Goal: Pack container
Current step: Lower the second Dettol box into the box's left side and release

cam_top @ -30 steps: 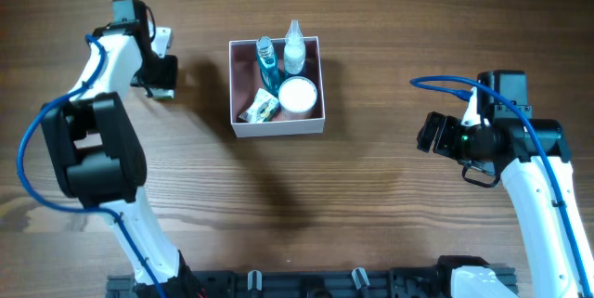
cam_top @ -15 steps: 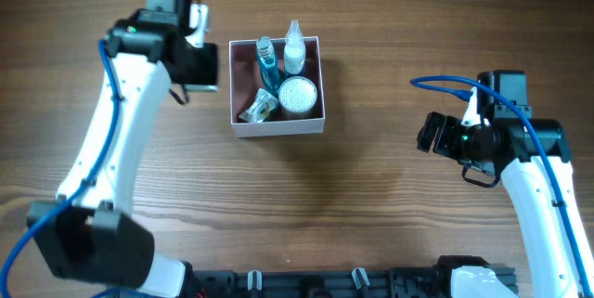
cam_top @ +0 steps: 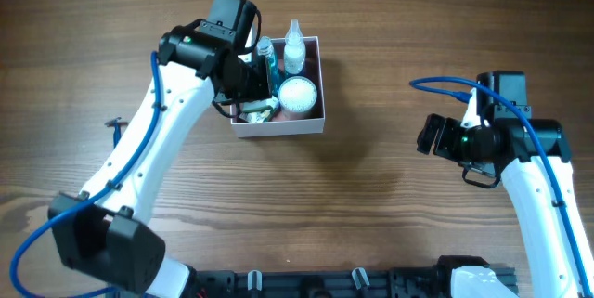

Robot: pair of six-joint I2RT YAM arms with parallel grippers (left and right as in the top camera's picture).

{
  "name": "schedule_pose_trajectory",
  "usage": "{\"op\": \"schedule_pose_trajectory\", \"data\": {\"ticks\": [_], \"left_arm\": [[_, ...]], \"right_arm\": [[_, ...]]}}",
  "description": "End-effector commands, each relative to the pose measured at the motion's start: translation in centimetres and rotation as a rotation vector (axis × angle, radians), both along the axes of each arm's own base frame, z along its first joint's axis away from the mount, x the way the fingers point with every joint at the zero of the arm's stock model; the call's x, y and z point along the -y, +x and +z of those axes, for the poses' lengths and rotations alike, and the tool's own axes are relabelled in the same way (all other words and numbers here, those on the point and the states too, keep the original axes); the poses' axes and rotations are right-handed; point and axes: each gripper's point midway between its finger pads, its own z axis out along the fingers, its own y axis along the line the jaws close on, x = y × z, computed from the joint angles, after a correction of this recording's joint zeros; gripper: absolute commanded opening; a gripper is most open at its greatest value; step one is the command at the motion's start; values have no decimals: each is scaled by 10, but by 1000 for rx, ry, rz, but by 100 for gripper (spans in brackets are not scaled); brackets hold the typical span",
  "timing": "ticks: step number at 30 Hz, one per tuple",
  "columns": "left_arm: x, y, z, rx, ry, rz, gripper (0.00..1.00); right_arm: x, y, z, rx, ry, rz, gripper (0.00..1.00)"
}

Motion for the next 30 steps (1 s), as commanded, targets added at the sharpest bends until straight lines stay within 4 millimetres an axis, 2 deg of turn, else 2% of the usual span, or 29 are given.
{"op": "schedule_pose_trajectory", "data": {"ticks": [1, 12, 16, 19, 20, 24, 25, 26, 30], "left_arm": [[-4, 5, -16, -34, 39, 38, 4], [-14, 13, -59, -110, 143, 55, 4], [-13, 16, -66, -118, 146, 54, 13], [-13, 17, -69, -123, 149, 54, 14], [-13, 17, -70, -126, 150, 54, 17], [-13, 17, -70, -127, 150, 54, 41], [-13, 17, -70, -127, 150, 54, 49], [-13, 17, -70, -127, 150, 54, 63], [-14, 17, -70, -124, 155, 56, 77]], "right_arm": [[-3, -2, -2, -8, 9, 16, 100], [-3, -3, -2, -14, 7, 24, 100], [-3, -4, -2, -17, 7, 23, 100], [-3, -4, -2, -19, 8, 23, 100], [-3, -4, -2, -20, 8, 23, 100], [-3, -5, -3, -22, 8, 23, 100], [-3, -5, -3, -21, 8, 23, 100], [-3, -5, -3, -22, 7, 24, 100], [-3, -5, -3, -21, 7, 26, 100]]}}
